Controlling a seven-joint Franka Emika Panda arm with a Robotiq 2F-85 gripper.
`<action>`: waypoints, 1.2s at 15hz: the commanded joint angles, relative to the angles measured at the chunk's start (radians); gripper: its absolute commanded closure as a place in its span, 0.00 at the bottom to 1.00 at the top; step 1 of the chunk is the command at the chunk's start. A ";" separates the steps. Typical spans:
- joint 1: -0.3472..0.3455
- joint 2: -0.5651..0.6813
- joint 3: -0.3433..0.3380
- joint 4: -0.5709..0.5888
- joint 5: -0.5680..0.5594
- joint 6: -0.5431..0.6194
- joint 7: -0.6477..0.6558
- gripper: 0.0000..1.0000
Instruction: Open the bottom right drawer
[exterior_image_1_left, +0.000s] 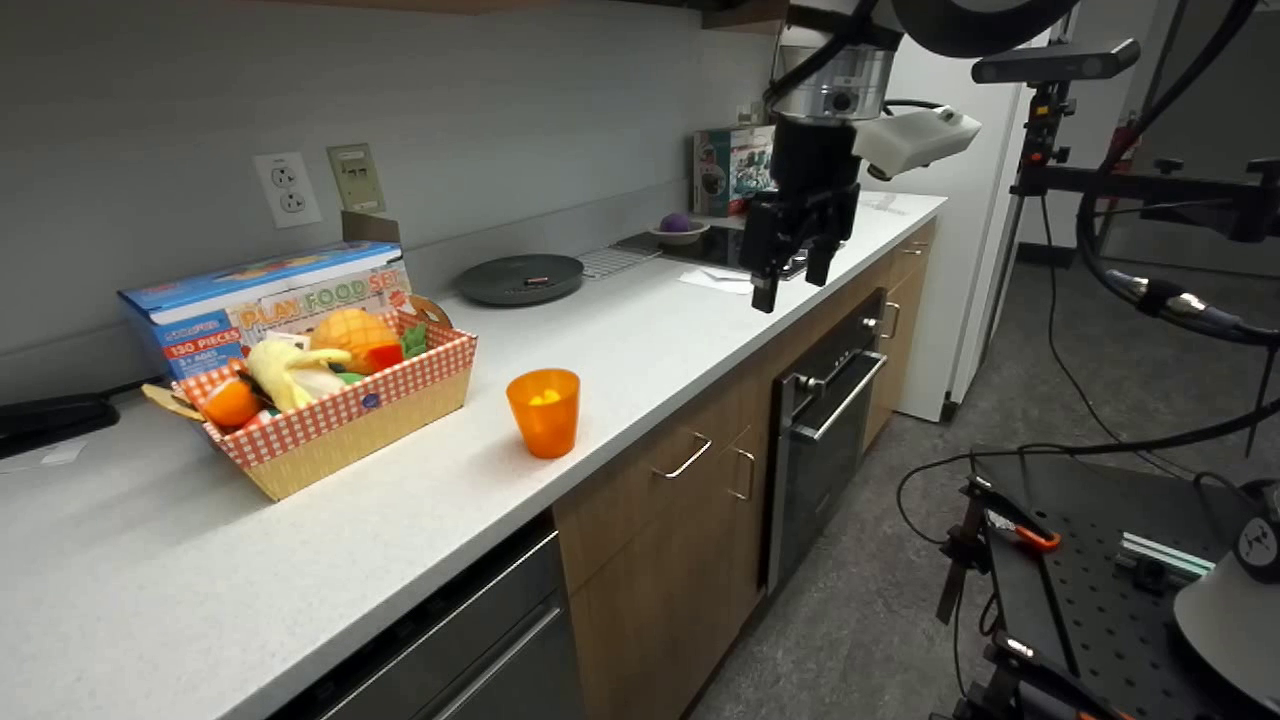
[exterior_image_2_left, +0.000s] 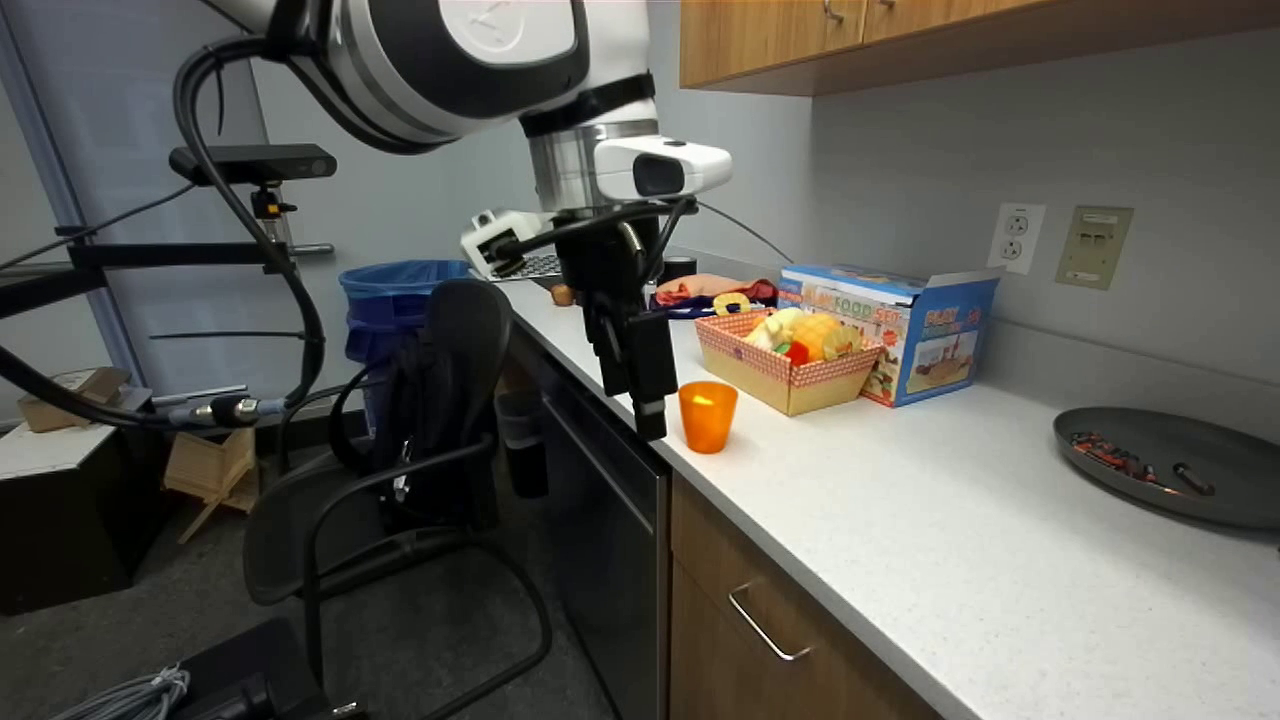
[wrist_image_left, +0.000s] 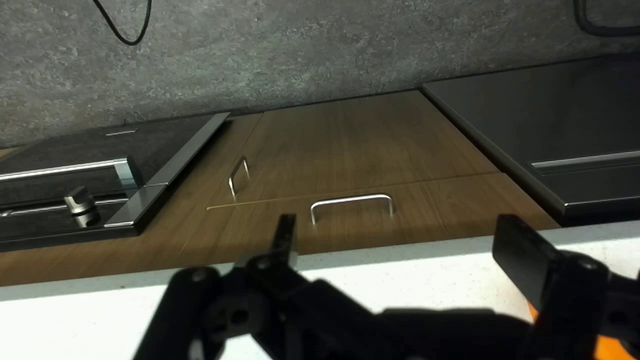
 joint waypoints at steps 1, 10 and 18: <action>-0.018 0.023 -0.007 -0.039 0.021 0.064 0.054 0.00; -0.076 0.187 -0.031 -0.169 0.028 0.373 0.206 0.00; -0.065 0.391 -0.104 -0.137 0.170 0.667 0.233 0.00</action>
